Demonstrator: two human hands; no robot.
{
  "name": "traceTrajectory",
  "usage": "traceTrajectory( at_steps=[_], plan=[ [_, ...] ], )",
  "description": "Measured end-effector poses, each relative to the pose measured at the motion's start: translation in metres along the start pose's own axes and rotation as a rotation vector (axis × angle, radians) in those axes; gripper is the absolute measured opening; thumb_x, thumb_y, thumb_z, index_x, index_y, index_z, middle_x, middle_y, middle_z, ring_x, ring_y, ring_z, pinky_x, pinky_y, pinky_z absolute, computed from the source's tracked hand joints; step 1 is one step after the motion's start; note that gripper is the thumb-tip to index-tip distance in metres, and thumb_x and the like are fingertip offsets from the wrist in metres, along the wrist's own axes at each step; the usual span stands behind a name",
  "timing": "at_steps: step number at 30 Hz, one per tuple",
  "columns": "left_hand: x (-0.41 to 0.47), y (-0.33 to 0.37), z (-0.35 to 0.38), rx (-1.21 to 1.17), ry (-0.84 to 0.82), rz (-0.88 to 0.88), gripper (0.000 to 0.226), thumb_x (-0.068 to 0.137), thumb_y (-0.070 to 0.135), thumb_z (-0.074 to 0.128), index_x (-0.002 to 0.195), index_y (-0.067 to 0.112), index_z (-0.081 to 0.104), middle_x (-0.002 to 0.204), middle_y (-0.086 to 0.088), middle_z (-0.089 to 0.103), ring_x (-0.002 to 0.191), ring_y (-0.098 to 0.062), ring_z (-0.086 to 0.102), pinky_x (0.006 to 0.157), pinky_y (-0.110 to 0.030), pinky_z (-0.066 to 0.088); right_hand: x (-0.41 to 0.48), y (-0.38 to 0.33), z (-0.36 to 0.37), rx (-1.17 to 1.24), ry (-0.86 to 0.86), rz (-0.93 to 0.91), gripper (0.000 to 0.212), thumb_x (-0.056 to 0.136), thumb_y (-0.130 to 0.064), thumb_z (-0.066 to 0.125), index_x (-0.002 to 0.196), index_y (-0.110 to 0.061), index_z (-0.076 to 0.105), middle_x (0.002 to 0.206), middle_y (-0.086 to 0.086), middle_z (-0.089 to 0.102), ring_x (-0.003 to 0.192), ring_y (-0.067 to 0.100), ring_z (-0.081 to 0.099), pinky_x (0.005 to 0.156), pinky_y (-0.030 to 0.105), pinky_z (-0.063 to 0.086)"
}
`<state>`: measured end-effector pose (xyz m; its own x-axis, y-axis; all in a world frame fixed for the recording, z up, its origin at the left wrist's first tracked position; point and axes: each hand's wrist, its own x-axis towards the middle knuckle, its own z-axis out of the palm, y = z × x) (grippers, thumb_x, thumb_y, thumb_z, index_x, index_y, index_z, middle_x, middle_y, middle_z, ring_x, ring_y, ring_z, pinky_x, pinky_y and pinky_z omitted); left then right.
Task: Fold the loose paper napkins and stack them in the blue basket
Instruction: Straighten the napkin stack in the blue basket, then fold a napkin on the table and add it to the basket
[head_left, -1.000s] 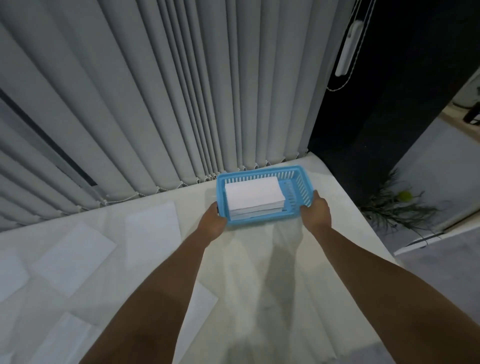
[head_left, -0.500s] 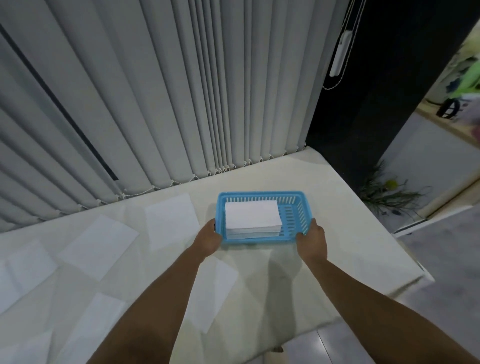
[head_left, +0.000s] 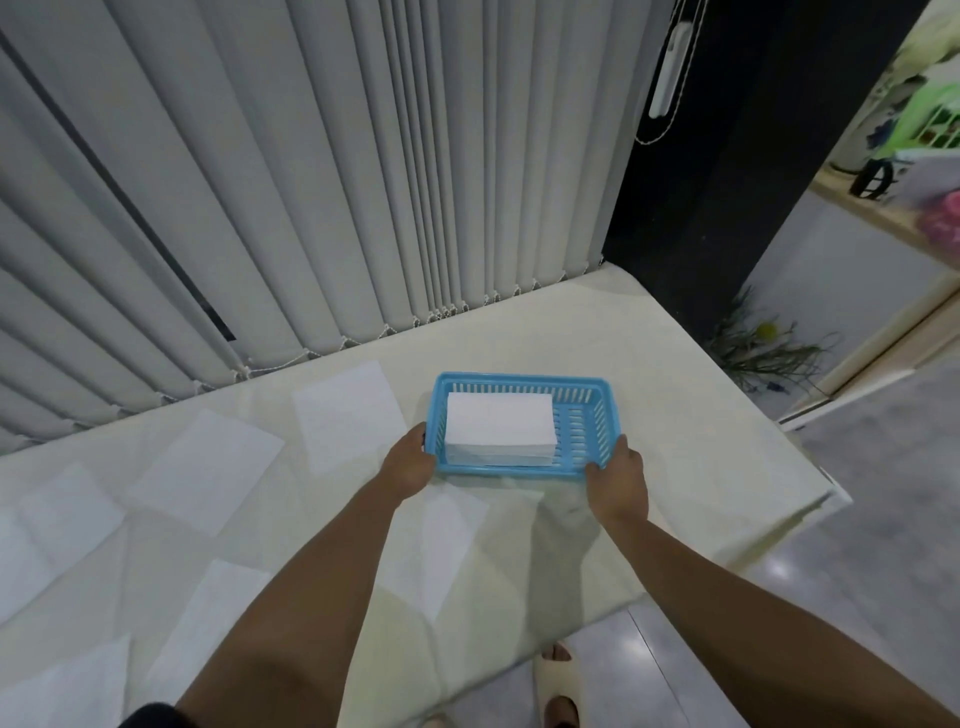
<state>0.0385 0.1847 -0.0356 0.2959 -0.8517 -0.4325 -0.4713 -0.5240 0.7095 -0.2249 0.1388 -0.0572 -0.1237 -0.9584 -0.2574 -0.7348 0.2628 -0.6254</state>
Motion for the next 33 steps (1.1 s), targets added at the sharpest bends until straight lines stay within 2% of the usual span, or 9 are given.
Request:
traceTrajectory(
  at_steps=[4, 7, 9, 13, 18, 21, 24, 28, 33],
  plan=[
    [0.001, -0.005, -0.002, 0.017, 0.02, -0.014, 0.052, 0.094, 0.009, 0.048, 0.144, 0.015, 0.037, 0.14, -0.007, 0.051, 0.124, -0.024, 0.052, 0.095, -0.028, 0.044, -0.003, -0.001, -0.001, -0.11, 0.055, -0.02, 0.056, 0.094, -0.024, 0.052, 0.143, -0.006, 0.03, 0.139, 0.016, 0.042, 0.123, 0.035, 0.043, 0.094, 0.046, 0.044],
    [-0.002, -0.019, -0.007, 0.019, 0.065, -0.052, 0.047, 0.097, 0.024, 0.05, 0.142, 0.015, 0.04, 0.14, -0.009, 0.05, 0.127, -0.025, 0.049, 0.106, -0.035, 0.04, -0.01, -0.006, 0.0, -0.289, 0.158, -0.132, 0.055, 0.09, -0.025, 0.055, 0.141, -0.009, 0.038, 0.15, 0.014, 0.033, 0.131, 0.037, 0.034, 0.107, 0.048, 0.033],
    [-0.008, -0.031, -0.011, 0.028, 0.123, -0.066, 0.042, 0.097, 0.028, 0.05, 0.137, 0.015, 0.045, 0.134, -0.01, 0.055, 0.122, -0.026, 0.052, 0.104, -0.034, 0.039, -0.015, -0.012, 0.006, -0.319, 0.2, -0.278, 0.051, 0.086, -0.02, 0.06, 0.134, -0.01, 0.048, 0.147, 0.015, 0.039, 0.128, 0.038, 0.037, 0.107, 0.049, 0.032],
    [-0.021, -0.062, -0.025, 0.078, 0.264, -0.122, 0.031, 0.095, 0.022, 0.051, 0.125, 0.013, 0.053, 0.116, -0.008, 0.064, 0.113, -0.028, 0.059, 0.098, -0.034, 0.045, -0.027, -0.032, 0.024, -0.33, 0.217, -0.65, 0.036, 0.077, -0.013, 0.067, 0.112, -0.013, 0.063, 0.121, 0.009, 0.059, 0.112, 0.032, 0.047, 0.094, 0.046, 0.046],
    [-0.042, -0.097, -0.04, 0.21, 0.368, -0.294, 0.032, 0.093, 0.027, 0.052, 0.125, 0.018, 0.054, 0.125, -0.005, 0.06, 0.119, -0.026, 0.055, 0.096, -0.036, 0.046, -0.039, -0.076, 0.055, -0.384, 0.048, -0.995, 0.018, 0.079, -0.018, 0.058, 0.094, -0.018, 0.067, 0.096, -0.001, 0.066, 0.089, 0.024, 0.058, 0.075, 0.036, 0.048],
    [-0.058, -0.112, -0.041, 0.288, 0.382, -0.376, 0.04, 0.092, 0.034, 0.055, 0.129, 0.019, 0.051, 0.129, -0.005, 0.055, 0.124, -0.025, 0.049, 0.097, -0.039, 0.044, -0.035, -0.104, 0.08, -0.501, -0.078, -1.108, 0.027, 0.08, -0.026, 0.044, 0.085, -0.021, 0.07, 0.088, -0.002, 0.067, 0.085, 0.024, 0.06, 0.072, 0.034, 0.047],
    [-0.072, -0.125, -0.037, 0.361, 0.364, -0.398, 0.049, 0.09, 0.041, 0.057, 0.132, 0.018, 0.048, 0.131, -0.006, 0.051, 0.125, -0.025, 0.045, 0.097, -0.039, 0.042, -0.025, -0.133, 0.107, -0.685, -0.194, -1.214, 0.022, 0.082, -0.023, 0.052, 0.091, -0.023, 0.072, 0.096, -0.002, 0.066, 0.097, 0.026, 0.058, 0.082, 0.036, 0.043],
    [-0.08, -0.136, -0.026, 0.41, 0.401, -0.355, 0.049, 0.089, 0.044, 0.056, 0.131, 0.019, 0.049, 0.13, -0.004, 0.051, 0.124, -0.023, 0.046, 0.098, -0.037, 0.04, -0.021, -0.163, 0.138, -0.949, -0.39, -1.316, 0.03, 0.09, -0.025, 0.046, 0.113, -0.02, 0.066, 0.12, -0.001, 0.06, 0.122, 0.026, 0.042, 0.105, 0.041, 0.026],
    [-0.078, -0.13, -0.023, 0.28, 0.416, -0.351, 0.035, 0.091, 0.032, 0.057, 0.122, 0.017, 0.056, 0.12, -0.005, 0.059, 0.118, -0.024, 0.051, 0.094, -0.037, 0.043, -0.02, -0.168, 0.165, -1.112, -0.421, -1.361, 0.03, 0.09, -0.025, 0.048, 0.116, -0.019, 0.061, 0.123, 0.002, 0.059, 0.126, 0.027, 0.04, 0.113, 0.048, 0.016]
  ],
)
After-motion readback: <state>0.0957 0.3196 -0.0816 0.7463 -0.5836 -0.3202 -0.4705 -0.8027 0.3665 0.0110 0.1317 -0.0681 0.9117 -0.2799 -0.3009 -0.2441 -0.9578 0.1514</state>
